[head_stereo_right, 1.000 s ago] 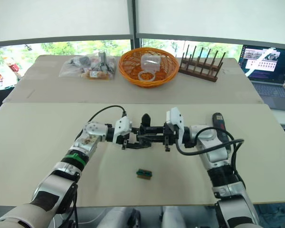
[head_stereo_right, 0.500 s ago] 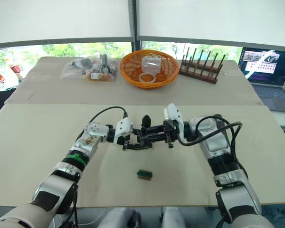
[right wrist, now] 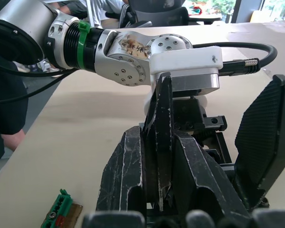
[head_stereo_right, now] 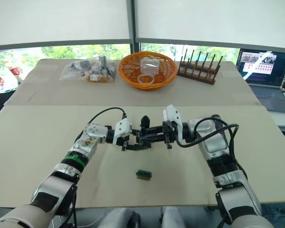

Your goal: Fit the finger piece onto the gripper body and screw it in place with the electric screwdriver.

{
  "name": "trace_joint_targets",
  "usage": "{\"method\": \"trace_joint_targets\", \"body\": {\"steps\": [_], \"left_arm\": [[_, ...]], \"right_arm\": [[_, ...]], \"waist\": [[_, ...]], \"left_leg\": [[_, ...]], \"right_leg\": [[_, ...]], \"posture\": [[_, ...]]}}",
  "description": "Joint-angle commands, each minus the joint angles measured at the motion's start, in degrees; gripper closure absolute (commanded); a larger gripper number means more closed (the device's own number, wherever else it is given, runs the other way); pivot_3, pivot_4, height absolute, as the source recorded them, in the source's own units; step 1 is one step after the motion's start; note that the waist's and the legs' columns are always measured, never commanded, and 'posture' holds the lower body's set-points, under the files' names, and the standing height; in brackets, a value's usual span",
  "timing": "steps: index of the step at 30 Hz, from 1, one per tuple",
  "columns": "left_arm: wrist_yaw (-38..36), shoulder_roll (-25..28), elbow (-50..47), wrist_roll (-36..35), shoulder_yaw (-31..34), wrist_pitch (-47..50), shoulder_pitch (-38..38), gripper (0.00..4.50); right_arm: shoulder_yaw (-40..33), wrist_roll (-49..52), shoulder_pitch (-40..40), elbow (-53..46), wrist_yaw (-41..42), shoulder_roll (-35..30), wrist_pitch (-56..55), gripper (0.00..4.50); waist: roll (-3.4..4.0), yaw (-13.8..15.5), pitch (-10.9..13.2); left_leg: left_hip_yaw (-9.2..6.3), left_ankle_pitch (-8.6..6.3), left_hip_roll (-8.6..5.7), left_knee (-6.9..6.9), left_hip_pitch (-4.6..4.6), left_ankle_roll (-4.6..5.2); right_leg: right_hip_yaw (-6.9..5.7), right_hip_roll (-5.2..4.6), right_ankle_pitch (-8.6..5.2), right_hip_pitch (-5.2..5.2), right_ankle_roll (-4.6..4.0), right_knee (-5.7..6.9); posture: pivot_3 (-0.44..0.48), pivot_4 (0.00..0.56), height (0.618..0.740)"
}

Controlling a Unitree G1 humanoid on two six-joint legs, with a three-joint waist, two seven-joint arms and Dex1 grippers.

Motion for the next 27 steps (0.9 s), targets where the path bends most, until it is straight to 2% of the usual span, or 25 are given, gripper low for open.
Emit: {"method": "trace_joint_targets", "body": {"steps": [1, 7, 9, 12, 14, 18, 24, 26, 27], "left_arm": [[-0.47, 0.73, -4.85, -1.4, 0.87, -0.23, -0.3, 2.21], [-0.16, 0.93, -5.2, -1.42, 0.97, 0.3, 0.2, 2.21], [-0.01, 0.76, -4.77, -1.33, 0.95, 0.11, 0.16, 2.21], [0.26, 0.41, -4.2, -1.26, 0.9, -0.07, -0.01, 2.21], [0.34, -0.03, -3.78, -1.39, 0.87, -0.21, -0.12, 2.21], [0.36, -0.95, -2.81, -1.4, 0.79, -0.58, -0.45, 2.21], [1.71, -1.51, 0.24, -0.23, 0.53, -0.85, -1.16, 2.21], [2.09, -1.15, 1.36, 0.21, 0.53, -0.98, -1.33, 1.18], [1.84, -0.61, 1.38, 0.33, 0.51, -1.2, -1.09, 0.83]], "right_arm": [[4.42, -7.4, 3.55, 5.53, 0.12, -1.53, 0.44, 4.14], [1.45, -3.6, 3.41, -0.58, -1.41, -0.48, 1.31, 4.14], [-0.2, -2.22, 2.25, -3.5, -2.27, -0.22, 1.8, 3.1], [-2.21, -1.43, 0.76, -6.86, -3.74, -0.48, 3.35, 2.07], [-3.63, -0.92, -0.03, -10.56, -3.72, -3.06, 5.72, 1.37], [-6.21, 0.14, 1.02, -17.93, -2.08, -11.15, 11.06, 1.35], [-15.04, 3.48, 7.16, -26.47, -1.56, -24.53, 17.89, 1.35], [-18.16, 2.88, 9.41, -26.9, -3.41, -29.03, 21.27, 1.35], [-19.46, 2.71, 10.56, -26.93, -4.16, -31.5, 23.78, 1.35]], "waist": [[0.0, -0.01, 0.0], [0.0, 0.02, 0.0], [0.0, -0.01, 0.0], [0.06, -0.01, 0.05], [0.1, 0.04, 0.07], [0.12, 0.45, 0.12], [0.08, 0.98, 0.15], [0.07, 1.27, 0.15], [0.07, 1.42, 0.16]], "left_leg": [[0.0, 0.0, 0.0, -0.03, 0.0, 0.0], [0.01, 0.0, 0.0, -0.07, -0.06, -0.01], [0.02, 0.0, 0.0, -0.07, -0.16, -0.01], [0.07, 0.02, -0.01, -0.01, -0.54, 0.0], [0.07, 0.03, -0.01, 0.04, -0.59, 0.0], [0.02, 0.01, -0.02, 0.22, -0.82, 0.03], [0.01, -0.07, -0.02, 0.31, -0.86, 0.15], [0.02, -0.08, -0.02, 0.32, -0.85, 0.14], [0.02, -0.1, -0.02, 0.32, -0.85, 0.16]], "right_leg": [[0.01, -0.01, 0.0, -0.01, 0.0, 0.0], [0.02, -0.01, 0.0, -0.11, 0.0, 0.0], [0.03, -0.01, 0.0, -0.24, 0.0, 0.0], [0.03, -0.01, 0.0, -0.6, 0.0, 0.03], [-0.03, 0.01, 0.0, -0.62, -0.01, 0.06], [-0.17, -0.05, 0.01, -0.67, 0.0, -0.01], [-0.2, -0.11, 0.01, -0.63, 0.02, -0.07], [-0.19, -0.15, 0.01, -0.6, 0.02, -0.07], [-0.2, -0.18, 0.01, -0.6, 0.02, -0.07]], "posture": [[0.0, 0.15, 0.74], [0.0, 0.15, 0.74], [0.0, 0.15, 0.74], [0.0, 0.15, 0.74], [0.0, 0.15, 0.74], [0.0, 0.15, 0.74], [0.0, 0.15, 0.74], [0.0, 0.15, 0.74], [0.0, 0.15, 0.74]]}}
